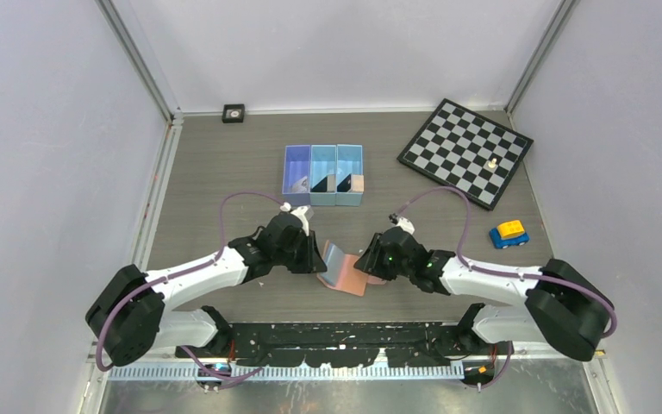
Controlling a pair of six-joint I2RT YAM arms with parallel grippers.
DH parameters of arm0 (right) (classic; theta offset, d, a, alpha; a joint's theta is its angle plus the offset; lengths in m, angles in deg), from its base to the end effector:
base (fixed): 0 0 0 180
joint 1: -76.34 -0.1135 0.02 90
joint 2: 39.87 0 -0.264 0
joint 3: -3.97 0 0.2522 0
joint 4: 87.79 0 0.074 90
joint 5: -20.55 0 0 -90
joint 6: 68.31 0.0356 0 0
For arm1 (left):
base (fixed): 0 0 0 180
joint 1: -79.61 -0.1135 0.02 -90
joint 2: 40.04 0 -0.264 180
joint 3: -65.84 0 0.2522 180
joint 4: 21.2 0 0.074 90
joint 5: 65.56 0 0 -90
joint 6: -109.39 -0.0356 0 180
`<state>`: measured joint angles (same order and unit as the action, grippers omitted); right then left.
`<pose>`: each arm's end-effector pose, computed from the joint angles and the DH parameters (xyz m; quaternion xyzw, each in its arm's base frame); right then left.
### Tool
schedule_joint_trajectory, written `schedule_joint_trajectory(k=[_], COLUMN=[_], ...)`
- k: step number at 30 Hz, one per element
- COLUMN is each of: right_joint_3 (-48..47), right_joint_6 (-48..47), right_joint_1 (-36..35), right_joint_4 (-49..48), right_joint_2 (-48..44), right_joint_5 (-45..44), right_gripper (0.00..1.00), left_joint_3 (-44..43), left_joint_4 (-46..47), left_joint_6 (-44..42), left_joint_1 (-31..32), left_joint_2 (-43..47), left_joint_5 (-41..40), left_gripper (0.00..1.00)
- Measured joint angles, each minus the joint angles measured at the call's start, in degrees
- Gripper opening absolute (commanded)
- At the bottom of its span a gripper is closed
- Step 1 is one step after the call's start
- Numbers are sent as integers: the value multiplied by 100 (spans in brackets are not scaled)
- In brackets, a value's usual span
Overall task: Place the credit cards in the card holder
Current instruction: Open the card holder at the center of the board.
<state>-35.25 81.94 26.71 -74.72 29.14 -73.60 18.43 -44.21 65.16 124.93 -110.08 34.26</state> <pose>0.1474 0.1694 0.1602 0.0992 0.9107 0.3080 0.2567 0.1637 -0.1742 0.1866 0.0287 0.9227 -0.3240 0.2068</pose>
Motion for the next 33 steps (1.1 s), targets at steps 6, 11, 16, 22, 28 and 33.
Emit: schedule_joint_trajectory(k=[6,11,16,22,28,33], right_joint_3=[-2,-24,-48,-59,-136,-184], right_joint_6=[76,212,295,313,328,358], right_joint_1=[-13,-13,-13,-13,-13,-13], right_joint_4=[-173,-398,-525,-527,-568,-654], right_joint_2=[483,680,791,820,946,1064], right_joint_5=[98,114,129,125,125,133], right_gripper=[39,37,36,36,35,35], left_joint_3=[0,0,0,0,0,0], left_joint_4=[131,295,337,339,367,494], left_joint_6=[17,26,28,26,26,28], left_joint_1=[0,0,0,0,0,0], left_joint_2=[-59,-59,-59,-55,-17,-17], left_joint_5=[120,186,195,192,221,293], left_gripper=[29,30,26,21,21,20])
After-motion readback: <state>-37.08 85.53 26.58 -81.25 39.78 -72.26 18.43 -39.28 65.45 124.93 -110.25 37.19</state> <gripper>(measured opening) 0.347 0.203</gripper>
